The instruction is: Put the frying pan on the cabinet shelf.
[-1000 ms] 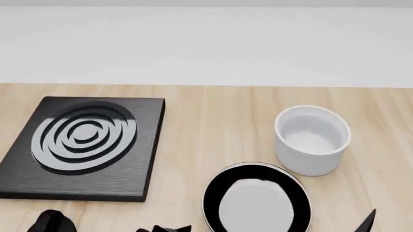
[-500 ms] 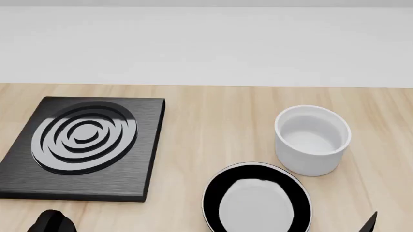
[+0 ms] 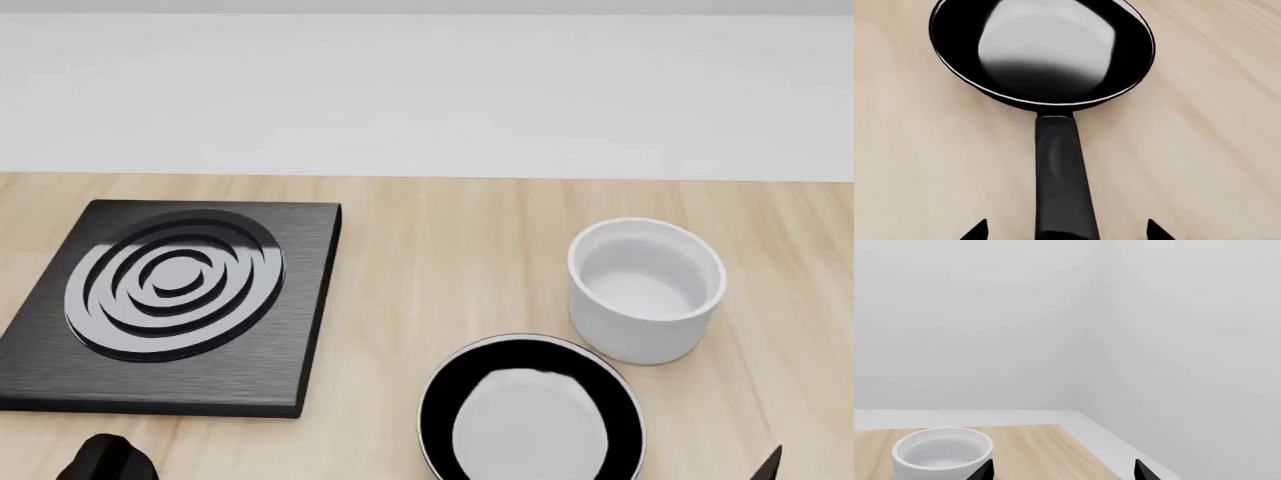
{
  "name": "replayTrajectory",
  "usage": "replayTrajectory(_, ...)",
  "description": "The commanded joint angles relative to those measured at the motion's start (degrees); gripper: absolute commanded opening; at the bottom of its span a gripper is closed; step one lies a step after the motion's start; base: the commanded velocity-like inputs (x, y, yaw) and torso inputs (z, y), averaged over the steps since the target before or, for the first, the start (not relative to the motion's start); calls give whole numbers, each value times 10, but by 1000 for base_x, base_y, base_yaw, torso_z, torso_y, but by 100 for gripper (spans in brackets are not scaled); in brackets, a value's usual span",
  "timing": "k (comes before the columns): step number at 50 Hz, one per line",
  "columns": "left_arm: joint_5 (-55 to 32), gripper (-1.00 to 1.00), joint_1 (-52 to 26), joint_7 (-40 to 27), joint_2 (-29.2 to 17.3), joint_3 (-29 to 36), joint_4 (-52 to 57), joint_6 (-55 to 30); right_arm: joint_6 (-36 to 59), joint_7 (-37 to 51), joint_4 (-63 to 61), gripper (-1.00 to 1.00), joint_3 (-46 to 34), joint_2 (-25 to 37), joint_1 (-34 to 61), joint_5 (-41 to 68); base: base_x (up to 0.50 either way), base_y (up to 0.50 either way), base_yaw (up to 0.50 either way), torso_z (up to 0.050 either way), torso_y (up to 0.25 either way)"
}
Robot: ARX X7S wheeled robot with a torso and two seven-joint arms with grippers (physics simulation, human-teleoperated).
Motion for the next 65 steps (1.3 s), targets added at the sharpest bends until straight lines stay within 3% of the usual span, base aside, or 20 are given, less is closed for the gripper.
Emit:
replayTrajectory(1,-15,100,-2,-1,-1,6,-16,14,0,-3,-2,100,6,-2,-5,-3,0,0,0,0,0)
replayTrajectory(5,-17,100,-4,-6,-3,12,-14,14,-3,-2,-1,100,6,-2,-6,-3,0,0,0,0,0)
replayTrajectory(6,-17,-100,-4,-7,-3,13,-14,14,-3,-2,-1,100,6,-1,-7,-3,0,0,0,0,0)
replayTrajectory(16,-11,-100,-7,-22,-10,25,-7,26,-7,1,-1,100,7,0,-11,-1,0,0,0,0,0)
replayTrajectory(43,-57,-100,4,-175,-58,-8,289,-58,0,4,1,100,-3,5,-2,0,0,0,0,0,1)
replayTrajectory(49,-95,-100,-10,-201,-62,-50,329,-78,-7,-3,5,100,-11,8,3,4,0,0,0,0,2)
replayTrajectory(56,-183,-100,-53,-253,-61,-150,353,-126,-3,-21,5,100,-40,10,29,4,0,0,0,0,2)
replayTrajectory(64,-269,-100,-140,-309,-66,-205,357,-204,0,-38,19,100,-68,10,50,3,0,0,0,0,3)
replayTrajectory(65,-282,-100,-149,-315,-66,-213,357,-212,-12,-53,94,100,-71,10,119,17,0,0,0,0,0)
